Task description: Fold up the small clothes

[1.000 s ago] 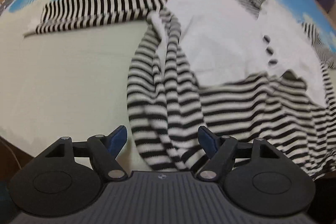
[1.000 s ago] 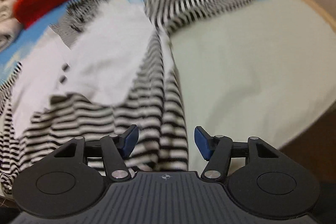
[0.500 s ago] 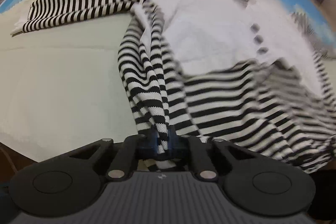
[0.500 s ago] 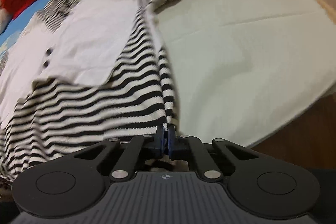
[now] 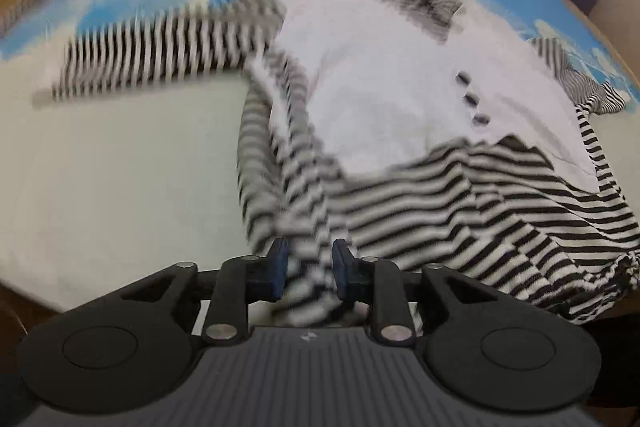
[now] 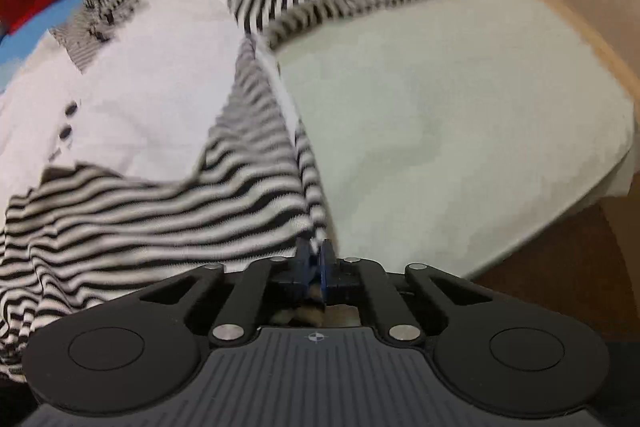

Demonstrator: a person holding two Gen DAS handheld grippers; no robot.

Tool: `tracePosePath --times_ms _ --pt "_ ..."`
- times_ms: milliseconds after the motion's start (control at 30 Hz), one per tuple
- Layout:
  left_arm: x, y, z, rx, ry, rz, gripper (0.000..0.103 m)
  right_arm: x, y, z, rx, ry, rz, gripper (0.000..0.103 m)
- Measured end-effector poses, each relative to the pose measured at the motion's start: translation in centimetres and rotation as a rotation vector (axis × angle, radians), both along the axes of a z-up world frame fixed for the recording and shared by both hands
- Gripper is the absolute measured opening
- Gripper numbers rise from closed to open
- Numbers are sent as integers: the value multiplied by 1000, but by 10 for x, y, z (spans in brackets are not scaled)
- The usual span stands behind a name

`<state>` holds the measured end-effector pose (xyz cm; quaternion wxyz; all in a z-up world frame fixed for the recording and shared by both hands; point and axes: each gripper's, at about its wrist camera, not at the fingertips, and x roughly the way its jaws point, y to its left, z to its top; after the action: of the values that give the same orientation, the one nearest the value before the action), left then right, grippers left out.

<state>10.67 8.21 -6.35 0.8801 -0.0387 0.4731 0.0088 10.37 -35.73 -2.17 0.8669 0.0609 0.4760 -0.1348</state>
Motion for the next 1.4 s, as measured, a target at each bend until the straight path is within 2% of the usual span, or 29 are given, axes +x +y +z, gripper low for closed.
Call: tracePosePath --times_ms 100,167,200,233,267,300,367,433,467,533,667,767,900,1000,1067,1133,1200,1267,1367,1400 --pt "-4 -15 8 -1 -63 -63 28 -10 7 19 -15 -132 36 20" --pt "-2 -23 0 -20 -28 -100 29 -12 15 24 13 -183 91 28" --pt "1 -27 -9 -27 22 -114 34 -10 20 23 30 -182 124 38" --pt "4 -30 -20 -18 91 -125 37 -6 25 17 60 -147 161 45" --pt "6 -33 -31 6 155 -129 37 0 31 6 89 -71 194 54" --pt "5 -35 -37 30 183 -128 37 5 36 -9 98 25 218 54" --pt "2 -36 -29 12 145 -123 38 9 44 -30 47 144 229 52" --pt "-5 -35 -13 -11 63 -120 49 12 52 -24 -2 112 239 52" --pt "-9 -33 -5 -9 23 -114 53 12 56 -16 -18 74 249 52" --pt "-16 -29 8 -12 -49 -87 72 10 62 2 -31 -18 262 52" --pt "-8 -14 27 -8 -149 5 74 7 70 39 -2 -185 269 53" --pt "-5 0 43 -21 -236 71 75 16 70 78 4 -332 307 53" --pt "-4 5 66 46 -349 101 80 36 69 116 -65 -485 386 60" --pt "3 9 82 60 -383 100 80 53 62 118 -95 -548 401 62" --pt "14 15 96 77 -408 95 80 57 55 106 -97 -561 370 62" --pt "30 22 111 98 -436 73 80 67 50 94 -68 -502 312 61" --pt "53 32 123 94 -456 60 80 68 48 91 -52 -529 285 60" --pt "83 43 131 109 -486 54 80 71 51 85 -83 -510 292 60" --pt "128 63 124 157 -515 40 69 73 54 81 -108 -498 311 60" --pt "141 71 116 170 -506 41 56 74 54 81 -114 -497 310 60"
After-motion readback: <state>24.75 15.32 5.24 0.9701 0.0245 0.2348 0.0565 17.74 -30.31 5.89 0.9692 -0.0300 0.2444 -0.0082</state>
